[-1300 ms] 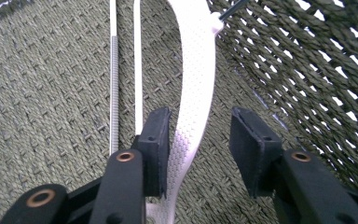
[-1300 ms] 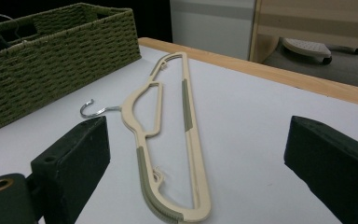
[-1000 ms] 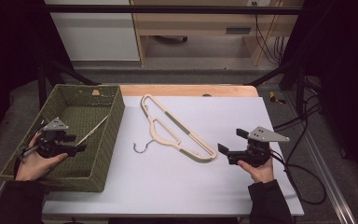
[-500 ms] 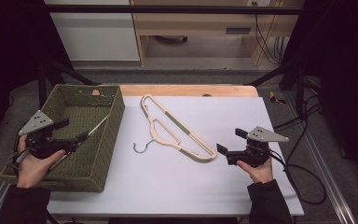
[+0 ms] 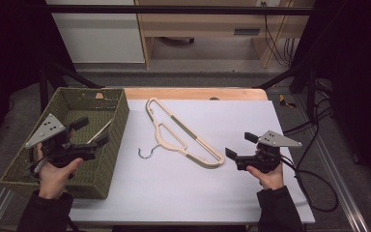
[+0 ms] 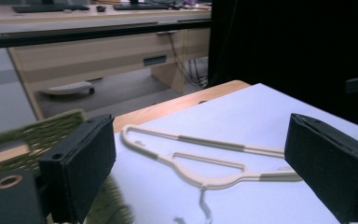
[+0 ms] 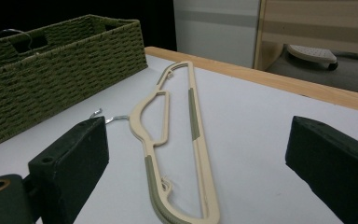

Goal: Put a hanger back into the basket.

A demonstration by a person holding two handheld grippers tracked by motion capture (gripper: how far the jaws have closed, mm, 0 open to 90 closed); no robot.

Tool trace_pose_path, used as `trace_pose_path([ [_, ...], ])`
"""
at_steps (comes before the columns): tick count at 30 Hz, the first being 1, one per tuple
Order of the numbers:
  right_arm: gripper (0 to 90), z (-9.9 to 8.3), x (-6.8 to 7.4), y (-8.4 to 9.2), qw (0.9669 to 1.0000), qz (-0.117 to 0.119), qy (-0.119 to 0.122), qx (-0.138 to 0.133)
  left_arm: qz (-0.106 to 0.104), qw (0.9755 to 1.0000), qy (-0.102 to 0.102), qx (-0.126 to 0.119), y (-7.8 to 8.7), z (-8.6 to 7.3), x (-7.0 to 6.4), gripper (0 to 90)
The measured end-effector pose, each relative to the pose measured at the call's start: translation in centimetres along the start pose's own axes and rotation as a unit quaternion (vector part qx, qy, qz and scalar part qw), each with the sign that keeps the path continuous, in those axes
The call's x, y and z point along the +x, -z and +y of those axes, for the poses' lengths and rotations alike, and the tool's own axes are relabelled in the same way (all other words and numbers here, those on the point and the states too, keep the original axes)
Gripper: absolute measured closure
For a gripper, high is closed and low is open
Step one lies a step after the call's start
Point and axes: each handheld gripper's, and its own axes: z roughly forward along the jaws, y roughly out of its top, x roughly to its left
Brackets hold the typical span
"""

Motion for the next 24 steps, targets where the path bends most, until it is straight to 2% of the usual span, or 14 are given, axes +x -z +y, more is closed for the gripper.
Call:
trace_pose_path([
  [3, 6.3, 0.0, 0.0, 0.0, 1.0000, -0.002, -0.001, 0.001, -0.005, 1.0000, -0.005, 0.005, -1.3, -0.1, -0.9, 8.8],
  [9, 6.2, -0.1, 0.0, -0.1, 1.0000, -0.002, -0.001, 0.005, -0.018, 0.9993, -0.013, 0.030, -4.4, -0.8, -2.5, 9.7],
  [12, 6.2, -0.2, 0.0, -0.2, 1.0000, -0.001, -0.002, 0.005, -0.016, 0.9986, -0.026, 0.042, -5.7, -1.2, -3.1, 10.2],
  [14, 6.2, -0.2, 0.0, -0.2, 1.0000, 0.001, -0.001, 0.008, -0.025, 0.9982, -0.023, 0.050, -6.8, -1.6, -3.4, 10.5],
  [20, 6.3, -0.2, 0.0, -0.3, 1.0000, -0.001, -0.002, 0.007, -0.034, 0.9970, -0.019, 0.067, -8.4, -2.4, -3.7, 10.8],
  [24, 6.3, -0.2, 0.1, -0.3, 1.0000, 0.002, -0.001, 0.007, -0.043, 0.9959, -0.007, 0.079, -9.8, -3.4, -3.6, 11.6],
])
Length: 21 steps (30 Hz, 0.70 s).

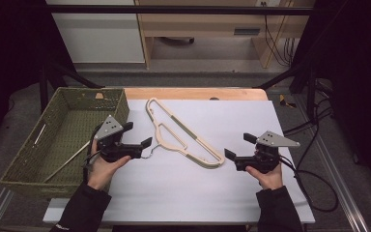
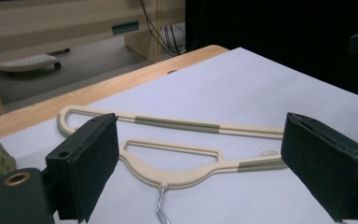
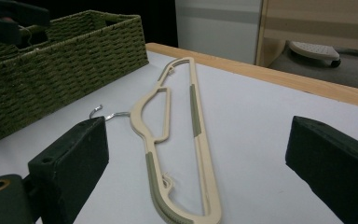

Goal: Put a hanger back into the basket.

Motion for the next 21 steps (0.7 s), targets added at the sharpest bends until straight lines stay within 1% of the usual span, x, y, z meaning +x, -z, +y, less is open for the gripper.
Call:
trace_pose_path([
  [3, 6.3, 0.0, 0.0, -0.1, 1.0000, 0.000, 0.001, 0.001, 0.007, 0.9998, -0.009, 0.017, -1.1, -0.4, -0.1, 11.8],
  [6, 6.3, -0.1, 0.0, -0.1, 1.0000, 0.001, 0.004, 0.003, 0.007, 0.9995, -0.012, 0.028, -2.0, -0.8, -0.2, 12.1],
  [8, 6.3, -0.1, 0.1, -0.1, 1.0000, 0.000, 0.003, 0.002, 0.013, 0.9990, -0.014, 0.039, -2.5, -1.0, -0.2, 13.1],
  [11, 6.4, -0.1, 0.1, -0.1, 1.0000, 0.003, 0.004, 0.001, 0.019, 0.9982, -0.015, 0.055, -3.2, -1.4, 0.1, 14.0],
  [14, 6.4, -0.1, 0.1, -0.2, 1.0000, 0.003, 0.002, 0.002, 0.019, 0.9974, -0.007, 0.069, -3.9, -2.1, 0.4, 16.1],
  [17, 6.4, -0.1, 0.1, -0.3, 1.0000, 0.003, 0.003, 0.004, 0.028, 0.9958, -0.011, 0.087, -4.6, -2.7, 0.7, 16.6],
  [21, 6.4, -0.2, 0.1, -0.4, 1.0000, 0.004, 0.005, 0.005, 0.029, 0.9950, -0.012, 0.095, -5.3, -3.1, 0.9, 17.3],
])
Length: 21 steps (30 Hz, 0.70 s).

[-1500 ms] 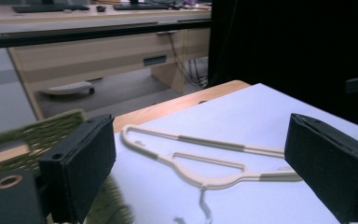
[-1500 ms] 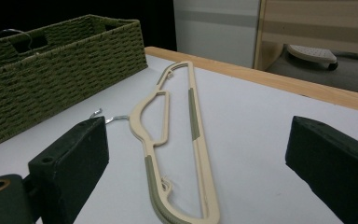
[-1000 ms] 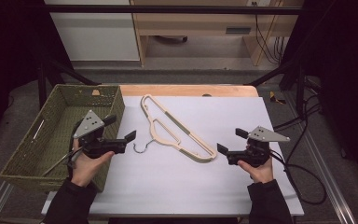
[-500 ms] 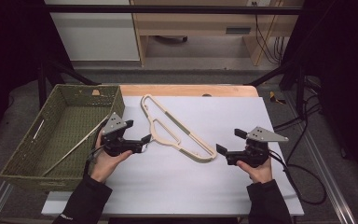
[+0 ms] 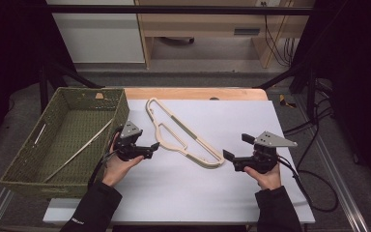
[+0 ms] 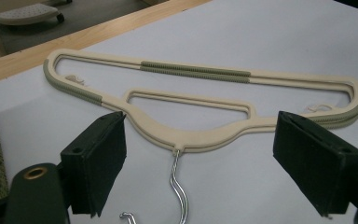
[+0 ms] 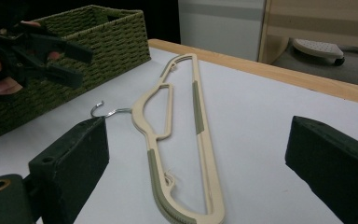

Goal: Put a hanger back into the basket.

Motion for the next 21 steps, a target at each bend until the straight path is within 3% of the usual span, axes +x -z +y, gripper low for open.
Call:
trace_pose_path([
  [9, 6.5, 0.0, 0.0, 0.0, 1.0000, 0.000, -0.002, 0.001, 0.013, 0.9997, -0.011, 0.017, -1.0, -0.1, -0.4, 18.6],
  [13, 6.5, 0.0, 0.0, -0.1, 1.0000, 0.001, -0.002, 0.001, 0.013, 0.9997, -0.006, 0.018, -1.2, 0.2, -1.0, 19.1],
  [15, 6.5, 0.0, 0.1, 0.0, 1.0000, 0.001, -0.003, 0.001, 0.027, 0.9990, -0.023, 0.028, -1.5, 0.7, -1.6, 18.7],
  [18, 6.5, 0.0, 0.1, 0.0, 1.0000, 0.002, -0.003, -0.001, 0.014, 0.9995, -0.018, 0.021, -2.5, 1.3, -2.6, 19.3],
  [21, 6.6, 0.1, 0.1, 0.2, 1.0000, 0.002, -0.002, -0.002, 0.006, 0.9998, -0.006, 0.018, -3.3, 1.5, -2.6, 21.4],
])
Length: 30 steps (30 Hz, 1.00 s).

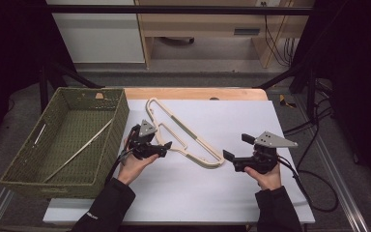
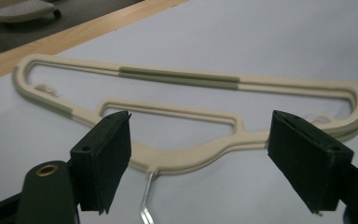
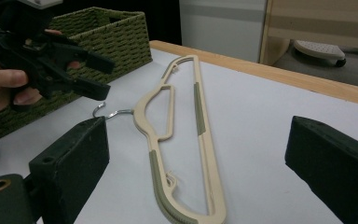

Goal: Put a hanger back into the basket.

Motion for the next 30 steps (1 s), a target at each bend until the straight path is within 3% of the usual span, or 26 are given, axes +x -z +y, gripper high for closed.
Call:
trace_pose_path([
  [2, 6.6, 0.0, 0.0, 0.1, 1.0000, 0.002, 0.000, -0.003, 0.011, 0.9997, 0.000, 0.020, -0.5, -0.3, 0.5, 22.5],
  [3, 6.6, 0.0, -0.1, 0.1, 1.0000, 0.001, 0.001, -0.003, 0.012, 0.9996, 0.008, 0.025, -0.8, -0.5, 0.8, 23.1],
  [9, 6.8, 0.0, -0.1, 0.0, 1.0000, 0.003, 0.003, 0.001, 0.015, 0.9982, 0.009, 0.058, -2.0, -1.8, 2.2, 33.2],
  [16, 6.8, 0.0, -0.1, 0.0, 1.0000, 0.003, 0.004, 0.001, 0.013, 0.9963, 0.001, 0.085, -3.0, -2.4, 2.6, 48.5],
  [30, 6.9, -0.1, 0.0, -0.2, 1.0000, 0.003, 0.003, 0.005, 0.002, 0.9941, 0.003, 0.109, -4.2, -3.5, 3.5, 76.3],
])
